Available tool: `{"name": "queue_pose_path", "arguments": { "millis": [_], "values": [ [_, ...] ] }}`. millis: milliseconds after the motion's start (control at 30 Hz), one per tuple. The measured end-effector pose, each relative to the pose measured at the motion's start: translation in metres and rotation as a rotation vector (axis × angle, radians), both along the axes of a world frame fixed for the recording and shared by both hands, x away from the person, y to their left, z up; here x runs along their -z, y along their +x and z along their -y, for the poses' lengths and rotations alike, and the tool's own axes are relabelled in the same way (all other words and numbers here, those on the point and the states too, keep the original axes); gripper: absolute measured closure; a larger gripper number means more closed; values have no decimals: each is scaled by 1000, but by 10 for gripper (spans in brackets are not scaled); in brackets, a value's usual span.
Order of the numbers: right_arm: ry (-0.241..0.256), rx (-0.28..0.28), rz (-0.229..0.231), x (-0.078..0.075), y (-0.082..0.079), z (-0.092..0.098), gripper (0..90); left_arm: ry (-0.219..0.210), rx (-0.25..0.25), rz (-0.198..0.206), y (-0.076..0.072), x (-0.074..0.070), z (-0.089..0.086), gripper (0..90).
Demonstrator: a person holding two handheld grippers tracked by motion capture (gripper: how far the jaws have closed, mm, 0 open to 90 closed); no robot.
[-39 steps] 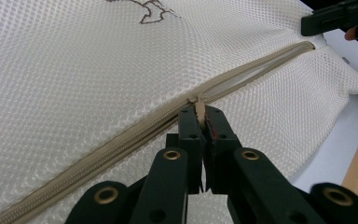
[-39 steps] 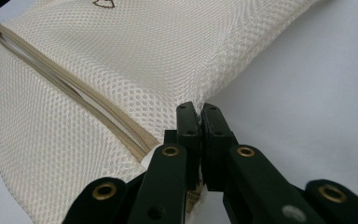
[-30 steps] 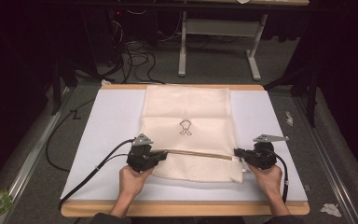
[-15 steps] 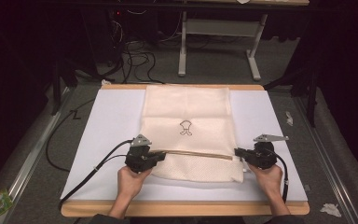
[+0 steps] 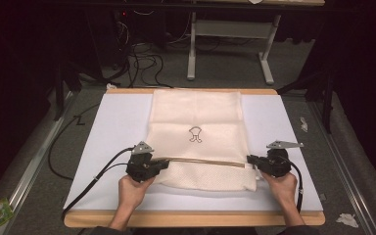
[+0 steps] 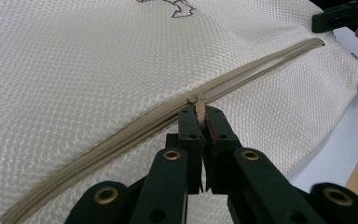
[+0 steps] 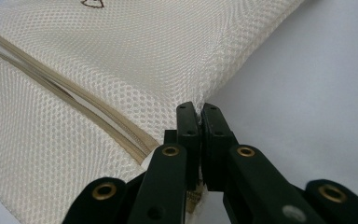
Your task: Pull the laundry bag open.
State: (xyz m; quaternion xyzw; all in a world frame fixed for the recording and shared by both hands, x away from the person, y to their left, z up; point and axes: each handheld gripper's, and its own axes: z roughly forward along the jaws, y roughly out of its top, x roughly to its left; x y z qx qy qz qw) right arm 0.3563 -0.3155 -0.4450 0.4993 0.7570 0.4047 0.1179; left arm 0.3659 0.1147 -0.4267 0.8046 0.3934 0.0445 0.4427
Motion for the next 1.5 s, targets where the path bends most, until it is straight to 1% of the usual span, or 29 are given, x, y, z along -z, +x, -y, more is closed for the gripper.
{"name": "queue_pose_path", "arguments": {
  "millis": [267,300,367,467,500,567,600,667,700,767,900,933,1000,1133,1167,1233,1367,1500],
  "values": [
    [0,0,-2,0,0,1,888,-12,-15,-6,0,0,-8,872],
    [-5,5,-2,0,0,1,887,-17,-27,-5,0,0,-9,872],
    [-2,4,-3,0,0,1,888,-20,-23,-6,0,0,-11,872],
    [0,4,-2,-1,0,1,888,-20,-31,-5,0,-1,-14,871],
    [-6,9,-2,-1,0,1,888,-25,-35,-8,0,-1,-14,871],
    [-2,7,1,-1,1,1,888,-26,-40,-5,0,-1,-16,871],
    [-4,6,0,-1,1,2,888,-19,-42,-2,0,-2,-17,871],
    [-6,7,2,-1,1,2,888,-22,-43,-3,0,-2,-18,871],
    [0,12,-4,-1,0,2,887,-26,-43,-6,0,-2,-20,871],
    [-6,8,2,-1,1,2,888,-24,-45,-6,0,-2,-21,871],
    [-4,11,3,-2,1,2,888,-30,-52,-8,1,-2,-25,872],
    [-2,10,-2,-2,1,2,888,-29,-55,-7,1,-2,-25,871],
    [-10,9,0,-3,1,2,888,-30,-63,-5,1,-2,-27,871],
    [-10,12,4,-4,1,3,888,-32,-77,-2,1,-3,-31,871],
    [-9,15,4,-4,1,3,887,-29,-76,-2,2,-3,-32,872],
    [-6,15,1,-5,1,3,887,-37,-78,-5,2,-3,-34,872],
    [-4,10,11,-6,2,3,888,-39,-77,-9,2,-2,-35,871],
    [-3,10,10,-6,2,3,888,-44,-76,-10,3,-2,-35,871]
  ]
}}
